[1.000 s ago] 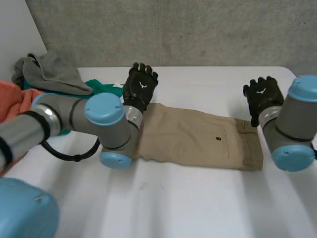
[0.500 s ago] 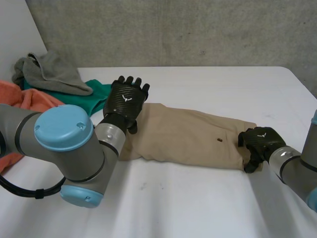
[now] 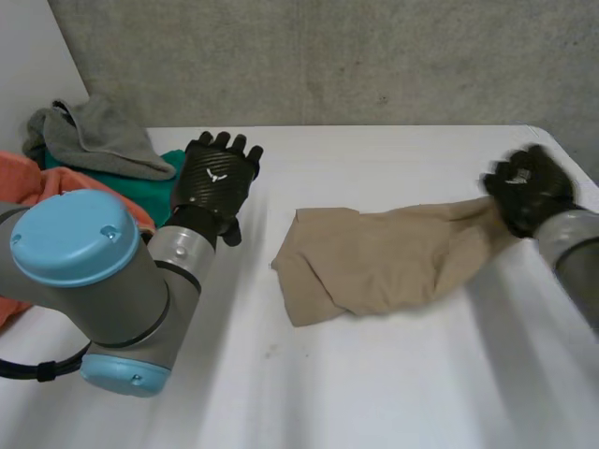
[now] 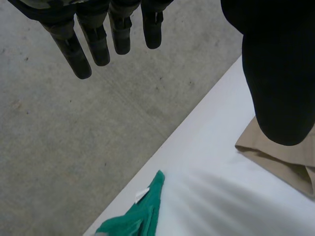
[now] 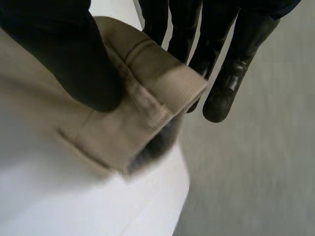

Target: Fold the laundry.

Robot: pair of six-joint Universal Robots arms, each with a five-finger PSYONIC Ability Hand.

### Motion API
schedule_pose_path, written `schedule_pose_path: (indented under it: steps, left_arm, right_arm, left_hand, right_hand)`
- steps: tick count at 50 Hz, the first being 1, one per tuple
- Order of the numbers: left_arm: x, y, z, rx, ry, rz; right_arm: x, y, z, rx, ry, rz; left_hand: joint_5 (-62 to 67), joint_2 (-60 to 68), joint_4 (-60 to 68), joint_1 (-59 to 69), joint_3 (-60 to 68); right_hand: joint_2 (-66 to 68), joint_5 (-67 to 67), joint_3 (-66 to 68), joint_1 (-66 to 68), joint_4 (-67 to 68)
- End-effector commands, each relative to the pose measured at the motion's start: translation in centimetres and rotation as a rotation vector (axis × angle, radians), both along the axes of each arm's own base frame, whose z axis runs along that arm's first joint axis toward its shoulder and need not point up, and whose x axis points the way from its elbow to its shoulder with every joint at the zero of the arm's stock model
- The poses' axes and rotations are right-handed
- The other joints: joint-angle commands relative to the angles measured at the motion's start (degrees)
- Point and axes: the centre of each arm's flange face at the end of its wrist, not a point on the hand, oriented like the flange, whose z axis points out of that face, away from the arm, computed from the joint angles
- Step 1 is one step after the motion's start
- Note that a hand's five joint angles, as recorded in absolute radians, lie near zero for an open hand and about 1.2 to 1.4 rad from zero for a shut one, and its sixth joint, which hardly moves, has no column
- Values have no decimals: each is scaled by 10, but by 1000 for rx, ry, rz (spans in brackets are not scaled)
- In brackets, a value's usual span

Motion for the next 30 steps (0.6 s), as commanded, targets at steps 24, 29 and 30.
schedule_pose_path:
  steps: [24, 29, 30]
  left_arm:
    - [-12, -30, 43, -78, 160, 8]
    - [-41, -17, 46, -28, 213, -96]
    - [-46, -14, 44, -13, 214, -121]
  right_arm:
    - [126, 63, 37, 231, -619, 414]
    - [74, 24, 41, 360, -815, 186]
    - [71, 22, 39, 376, -812, 167]
  left_hand:
    - [-24, -13, -12, -5, -18]
    - [-15, -5, -4, 4, -9]
    - [-15, -5, -4, 4, -9]
  right_hand:
    - [-573, -553, -560, -343, -581]
    - [-573, -553, -560, -343, -581]
    - [-573, -553, -560, -343, -581]
